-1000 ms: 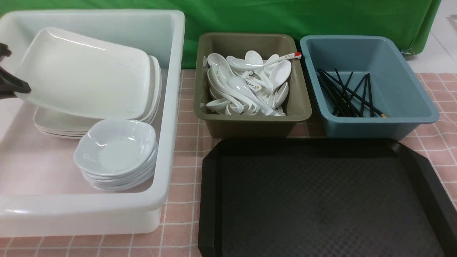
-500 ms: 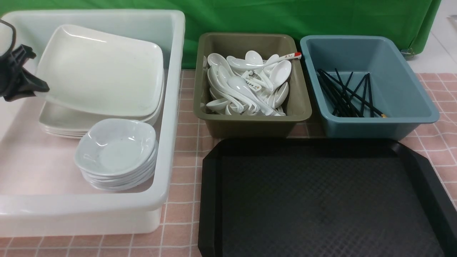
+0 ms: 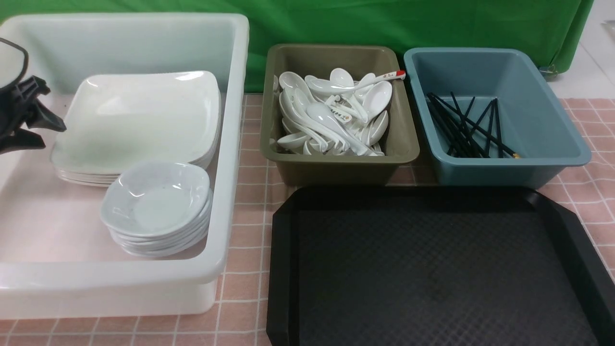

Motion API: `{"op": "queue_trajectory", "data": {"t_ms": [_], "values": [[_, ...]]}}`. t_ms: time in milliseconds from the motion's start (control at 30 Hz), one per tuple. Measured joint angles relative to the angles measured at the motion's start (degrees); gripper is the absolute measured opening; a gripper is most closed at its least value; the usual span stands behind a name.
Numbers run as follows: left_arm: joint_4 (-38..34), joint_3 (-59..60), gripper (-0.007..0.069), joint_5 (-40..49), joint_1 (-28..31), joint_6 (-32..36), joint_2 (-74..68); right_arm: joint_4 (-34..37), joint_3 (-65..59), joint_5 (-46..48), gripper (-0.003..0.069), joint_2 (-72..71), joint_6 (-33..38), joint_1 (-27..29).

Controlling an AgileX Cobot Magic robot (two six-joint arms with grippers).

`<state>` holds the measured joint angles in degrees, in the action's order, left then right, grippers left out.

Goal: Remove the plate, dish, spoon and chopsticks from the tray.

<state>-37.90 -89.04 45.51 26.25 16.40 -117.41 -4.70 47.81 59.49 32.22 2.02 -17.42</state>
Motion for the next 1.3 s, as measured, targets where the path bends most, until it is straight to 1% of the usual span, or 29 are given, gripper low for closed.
{"op": "queue_trajectory", "data": {"t_ms": [67,133,167,233,267,300,333,400,433,533,667,700,733,767,800,833,933,967,1000,1133,1300], "values": [[1.1,-1.4,0.0389,1.9,0.0,-1.7,0.0,0.0,2.1,3.1,0.0090,0.0,-0.1,0.0],[2.2,-3.5,0.0358,4.8,0.0,-3.2,0.0,0.0,4.1,5.4,0.0057,0.0,-0.1,0.0],[2.9,-5.0,0.0325,6.6,0.0,-3.7,0.0,0.0,5.1,5.4,0.0033,-0.1,-0.1,0.0],[3.5,-7.6,0.0244,10.7,0.0,-4.2,0.0,0.0,7.0,5.4,0.0030,-0.2,-0.1,0.0],[3.6,-8.4,0.0233,11.2,0.0,-4.4,0.0,0.0,7.2,5.4,0.0030,-0.3,-0.1,0.0],[3.6,-11.3,0.0128,15.8,0.0,-4.9,0.0,0.0,8.5,5.4,0.0030,-1.1,-0.2,0.0],[3.6,-12.8,0.0085,17.3,0.0,-5.0,0.0,0.0,9.0,5.4,0.0030,-1.5,-0.3,0.0],[3.7,-16.2,0.0021,21.8,-0.5,-5.1,0.1,0.0,9.5,5.4,0.0030,-4.2,-0.9,0.0],[4.0,-17.0,0.0011,22.4,-0.9,-5.5,0.4,0.0,9.5,5.5,0.0030,-5.0,-1.5,0.0],[4.1,-17.9,0.0004,23.3,-2.0,-5.9,1.2,0.0,9.3,5.5,0.0030,-8.6,-2.6,0.0],[4.3,-18.1,0.0002,24.0,-5.2,-6.1,2.2,0.1,5.1,3.2,0.0030,-18.3,-3.3,0.0],[4.4,-18.1,0.0002,24.0,-6.1,-6.1,2.3,0.1,3.0,-0.1,0.0030,-20.9,-3.2,0.0],[4.4,-18.1,0.0002,24.1,-6.4,-6.1,2.3,0.1,2.0,-1.5,0.0030,-21.8,-3.2,0.0],[4.5,-18.1,0.0002,24.1,-8.1,-6.1,2.3,0.1,-3.7,-9.7,0.0030,-26.0,-3.2,0.0],[4.5,-18.1,0.0002,24.1,-8.2,-6.1,2.3,0.1,-4.4,-10.5,0.0030,-26.4,-3.2,0.0],[4.5,-18.1,0.0002,24.1,-9.3,-6.1,2.3,0.1,-8.8,-16.7,0.0030,-28.3,-3.1,0.0],[4.5,-18.1,0.0002,24.1,-11.4,-6.1,2.3,0.1,-17.4,-28.8,0.0030,-29.3,-3.1,0.0],[4.5,-18.1,0.0002,24.1,-11.4,-6.1,2.3,0.1,-17.9,-28.8,0.0030,-29.3,-3.1,0.0],[4.5,-18.1,0.0002,24.3,-12.3,-6.1,2.3,0.2,-21.1,-34.4,0.0030,-29.2,-3.1,0.0],[4.5,-18.1,0.0004,24.3,-14.2,-6.1,2.3,0.2,-26.6,-43.3,0.0030,-29.1,-3.1,0.0],[4.5,-18.1,0.0004,24.3,-15.3,-6.8,2.3,0.2,-28.8,-45.0,0.0033,-29.1,-3.1,0.0]]}}
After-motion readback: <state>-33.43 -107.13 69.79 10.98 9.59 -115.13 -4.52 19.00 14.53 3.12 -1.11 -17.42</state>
